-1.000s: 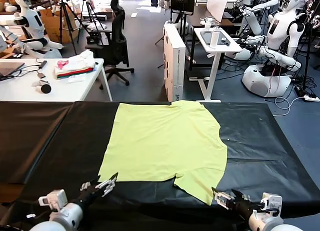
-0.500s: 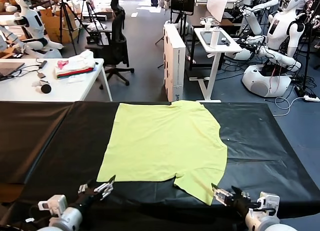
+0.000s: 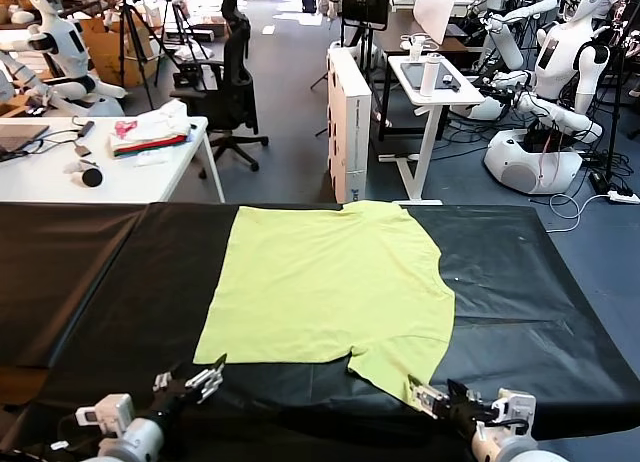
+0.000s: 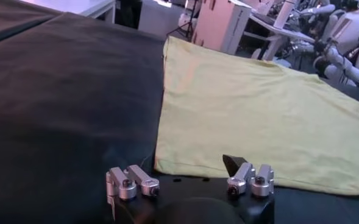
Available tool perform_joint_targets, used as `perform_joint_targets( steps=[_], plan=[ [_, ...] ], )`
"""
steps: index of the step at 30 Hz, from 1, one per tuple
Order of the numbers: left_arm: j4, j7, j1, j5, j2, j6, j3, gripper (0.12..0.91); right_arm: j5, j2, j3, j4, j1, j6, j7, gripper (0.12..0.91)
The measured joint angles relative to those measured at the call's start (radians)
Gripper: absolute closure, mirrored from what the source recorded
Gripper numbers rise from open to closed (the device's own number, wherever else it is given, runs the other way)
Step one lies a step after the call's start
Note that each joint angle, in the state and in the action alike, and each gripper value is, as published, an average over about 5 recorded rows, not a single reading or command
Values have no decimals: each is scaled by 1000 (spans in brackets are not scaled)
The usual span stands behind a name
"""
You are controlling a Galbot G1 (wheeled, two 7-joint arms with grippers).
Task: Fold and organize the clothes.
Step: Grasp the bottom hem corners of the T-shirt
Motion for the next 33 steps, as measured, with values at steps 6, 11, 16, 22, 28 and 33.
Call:
perform_joint_targets(
  steps=[6, 11, 16, 22, 28, 33],
  plan=[
    [3, -2, 5, -8, -6, 2, 0, 403, -8, 0, -1, -8, -1, 3, 0, 363],
    [3, -2, 10, -4, -9, 6, 6, 728, -8, -3, 2, -1, -7, 2, 0, 388],
    [5, -1, 15, -2, -10, 8, 9, 835, -6, -11, 6, 14, -16, -3, 1, 410],
    [5, 0, 21, -1, -12, 6, 10, 841, -5, -14, 6, 15, -18, -5, 2, 633],
    [6, 2, 26, -1, -14, 3, 10, 842, -5, -15, 8, 15, -20, -5, 0, 823],
    [6, 2, 28, 0, -16, 1, 11, 855, -5, -19, 19, 27, -27, -5, -3, 886]
  ],
)
